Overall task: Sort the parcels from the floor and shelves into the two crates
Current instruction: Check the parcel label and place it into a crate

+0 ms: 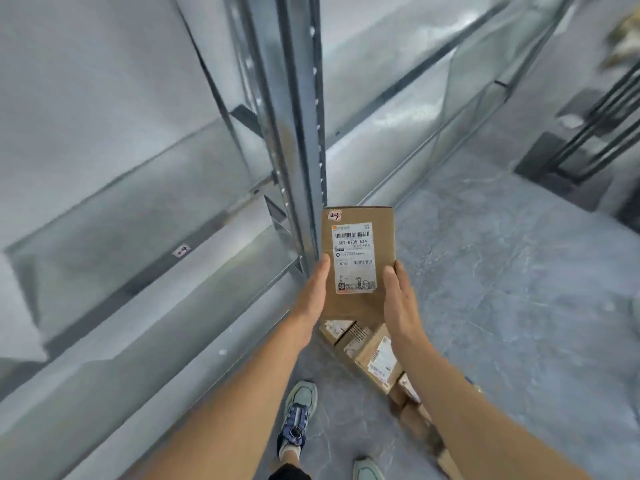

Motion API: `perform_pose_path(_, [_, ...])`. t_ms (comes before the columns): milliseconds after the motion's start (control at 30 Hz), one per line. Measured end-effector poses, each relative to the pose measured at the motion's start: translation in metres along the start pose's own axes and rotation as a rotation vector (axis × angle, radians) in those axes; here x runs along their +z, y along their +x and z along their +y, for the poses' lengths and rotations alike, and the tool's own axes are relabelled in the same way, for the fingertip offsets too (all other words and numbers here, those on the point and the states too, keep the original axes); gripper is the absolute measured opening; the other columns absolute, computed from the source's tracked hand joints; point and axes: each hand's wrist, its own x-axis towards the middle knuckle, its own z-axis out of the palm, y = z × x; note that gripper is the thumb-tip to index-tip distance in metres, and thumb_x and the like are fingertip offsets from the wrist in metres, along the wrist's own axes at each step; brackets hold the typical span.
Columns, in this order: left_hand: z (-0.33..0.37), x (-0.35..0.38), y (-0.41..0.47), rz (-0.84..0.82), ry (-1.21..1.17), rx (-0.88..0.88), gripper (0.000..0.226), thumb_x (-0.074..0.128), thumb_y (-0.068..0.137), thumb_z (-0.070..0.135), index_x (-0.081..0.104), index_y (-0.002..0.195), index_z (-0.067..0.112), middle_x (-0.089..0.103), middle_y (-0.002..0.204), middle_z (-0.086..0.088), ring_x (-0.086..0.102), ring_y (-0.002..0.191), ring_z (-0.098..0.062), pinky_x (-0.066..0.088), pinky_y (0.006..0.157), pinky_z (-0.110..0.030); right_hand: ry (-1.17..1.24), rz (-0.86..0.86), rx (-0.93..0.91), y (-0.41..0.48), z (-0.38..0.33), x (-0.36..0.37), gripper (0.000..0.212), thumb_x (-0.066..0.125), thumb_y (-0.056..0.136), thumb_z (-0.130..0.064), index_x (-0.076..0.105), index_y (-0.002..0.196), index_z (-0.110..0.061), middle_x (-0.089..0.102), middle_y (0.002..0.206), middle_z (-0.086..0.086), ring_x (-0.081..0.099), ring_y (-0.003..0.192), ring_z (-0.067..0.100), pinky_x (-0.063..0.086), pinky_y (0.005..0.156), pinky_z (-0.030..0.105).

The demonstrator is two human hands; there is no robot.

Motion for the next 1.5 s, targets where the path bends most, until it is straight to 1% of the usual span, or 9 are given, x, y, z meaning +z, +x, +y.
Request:
perform_pose_path(200, [0.062, 0.001, -0.130, 0.138, -0.044, 0.144, 0.066, 0.018, 0.099, 0.074, 0.055, 0.141, 0.040, 0.061, 0.134, 0.014, 0.056, 0.105, 0.000, 0.040, 0.092, -0.027, -0.039, -0.134, -0.168, -0.088, -0.082, -0.022, 0.062, 0.037, 0.110, -0.054, 0.025, 0.167, -0.031, 0.038, 0.163, -0.005, 0.039, 0.147, 0.016, 0.030, 0.119, 0.039])
perform_pose_path(367, [0.101, -0.007, -0.215, 0.244, -0.073, 0.270, 0.066, 0.016, 0.098, 0.075, 0.049, 0.146, 0.044, 0.060, 0.136, 0.010, 0.058, 0.115, -0.006, 0.037, 0.096, -0.033, -0.071, -0.219, -0.317, -0.151, -0.139, -0.019, 0.061, 0.034, 0.110, -0.058, 0.027, 0.165, -0.033, 0.043, 0.162, -0.003, 0.041, 0.146, 0.021, 0.034, 0.120, 0.047])
perform_pose_path(467, [0.111, -0.019, -0.270, 0.301, -0.109, 0.353, 0.063, 0.015, 0.101, 0.071, 0.053, 0.142, 0.042, 0.062, 0.129, 0.009, 0.056, 0.097, 0.003, 0.036, 0.095, -0.032, -0.086, -0.266, -0.410, -0.195, -0.165, -0.008, 0.061, 0.032, 0.109, -0.059, 0.029, 0.164, -0.034, 0.048, 0.149, -0.009, 0.045, 0.136, 0.015, 0.036, 0.117, 0.046])
perform_pose_path(667, [0.108, -0.055, -0.368, 0.399, -0.123, 0.438, 0.065, 0.017, 0.100, 0.073, 0.049, 0.146, 0.041, 0.059, 0.144, 0.006, 0.054, 0.132, -0.018, 0.031, 0.120, -0.049, -0.047, -0.403, -0.539, -0.280, -0.188, 0.017, 0.065, 0.033, 0.103, -0.065, 0.035, 0.161, -0.036, 0.049, 0.157, -0.005, 0.047, 0.143, 0.020, 0.040, 0.118, 0.048])
perform_pose_path(1000, [0.057, -0.119, -0.528, 0.615, -0.148, 0.537, 0.082, 0.024, 0.079, 0.096, 0.044, 0.146, 0.054, 0.050, 0.153, 0.014, 0.042, 0.143, -0.015, 0.024, 0.122, -0.051, -0.010, -0.630, -0.619, -0.432, -0.185, 0.072, 0.061, 0.034, 0.111, -0.053, 0.025, 0.167, -0.031, 0.034, 0.167, -0.006, 0.034, 0.152, 0.018, 0.029, 0.120, 0.038])
perform_pose_path(1133, [0.038, -0.140, -0.590, 0.732, -0.165, 0.558, 0.074, 0.024, 0.087, 0.089, 0.043, 0.148, 0.051, 0.053, 0.150, 0.015, 0.047, 0.138, -0.011, 0.029, 0.120, -0.046, -0.013, -0.724, -0.658, -0.483, -0.182, 0.099, 0.062, 0.034, 0.109, -0.057, 0.027, 0.166, -0.034, 0.036, 0.166, -0.010, 0.035, 0.152, 0.016, 0.029, 0.125, 0.043])
perform_pose_path(1300, [0.015, -0.163, -0.650, 0.879, -0.189, 0.593, 0.061, 0.020, 0.101, 0.072, 0.046, 0.148, 0.044, 0.061, 0.139, 0.015, 0.057, 0.108, 0.007, 0.046, 0.088, -0.026, -0.053, -0.859, -0.725, -0.537, -0.178, 0.135, 0.054, 0.033, 0.108, -0.054, 0.043, 0.156, -0.031, 0.051, 0.151, -0.012, 0.047, 0.139, 0.014, 0.037, 0.116, 0.039])
perform_pose_path(1400, [-0.003, -0.177, -0.677, 0.975, -0.226, 0.583, 0.062, 0.020, 0.099, 0.075, 0.046, 0.148, 0.046, 0.058, 0.144, 0.015, 0.056, 0.122, -0.003, 0.042, 0.108, -0.036, -0.074, -0.963, -0.750, -0.564, -0.172, 0.161, 0.034, 0.033, 0.112, -0.046, 0.053, 0.135, -0.032, 0.061, 0.135, -0.012, 0.054, 0.125, 0.009, 0.040, 0.105, 0.036])
perform_pose_path(1500, [-0.019, -0.185, -0.705, 1.098, -0.283, 0.555, 0.060, 0.019, 0.100, 0.074, 0.052, 0.141, 0.046, 0.060, 0.143, 0.012, 0.057, 0.119, -0.007, 0.040, 0.112, -0.040, -0.091, -1.090, -0.729, -0.589, -0.164, 0.192, 0.058, 0.037, 0.106, -0.057, 0.044, 0.157, -0.030, 0.049, 0.157, -0.010, 0.045, 0.144, 0.014, 0.034, 0.121, 0.040])
